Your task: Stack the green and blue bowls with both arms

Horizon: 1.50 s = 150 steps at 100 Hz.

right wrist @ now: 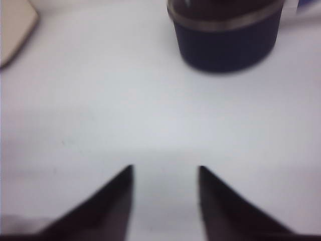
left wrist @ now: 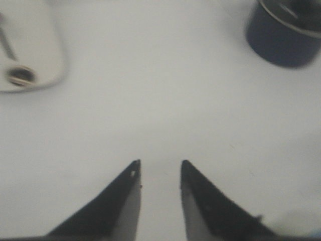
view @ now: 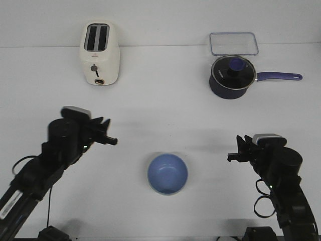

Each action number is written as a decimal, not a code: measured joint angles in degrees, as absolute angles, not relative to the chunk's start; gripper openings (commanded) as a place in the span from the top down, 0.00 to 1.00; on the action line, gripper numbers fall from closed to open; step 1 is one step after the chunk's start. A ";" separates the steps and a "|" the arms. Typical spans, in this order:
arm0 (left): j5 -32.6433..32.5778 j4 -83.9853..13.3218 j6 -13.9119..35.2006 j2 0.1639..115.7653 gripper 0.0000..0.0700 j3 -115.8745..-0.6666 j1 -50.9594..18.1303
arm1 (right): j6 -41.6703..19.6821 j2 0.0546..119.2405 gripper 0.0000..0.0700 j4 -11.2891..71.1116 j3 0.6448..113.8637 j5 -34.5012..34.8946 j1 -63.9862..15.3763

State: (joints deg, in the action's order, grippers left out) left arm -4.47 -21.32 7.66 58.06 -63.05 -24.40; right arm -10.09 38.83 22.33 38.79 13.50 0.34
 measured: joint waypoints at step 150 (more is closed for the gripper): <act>-11.86 3.03 3.62 16.73 0.98 -24.49 -10.17 | -8.82 11.22 1.00 10.02 21.76 10.46 0.34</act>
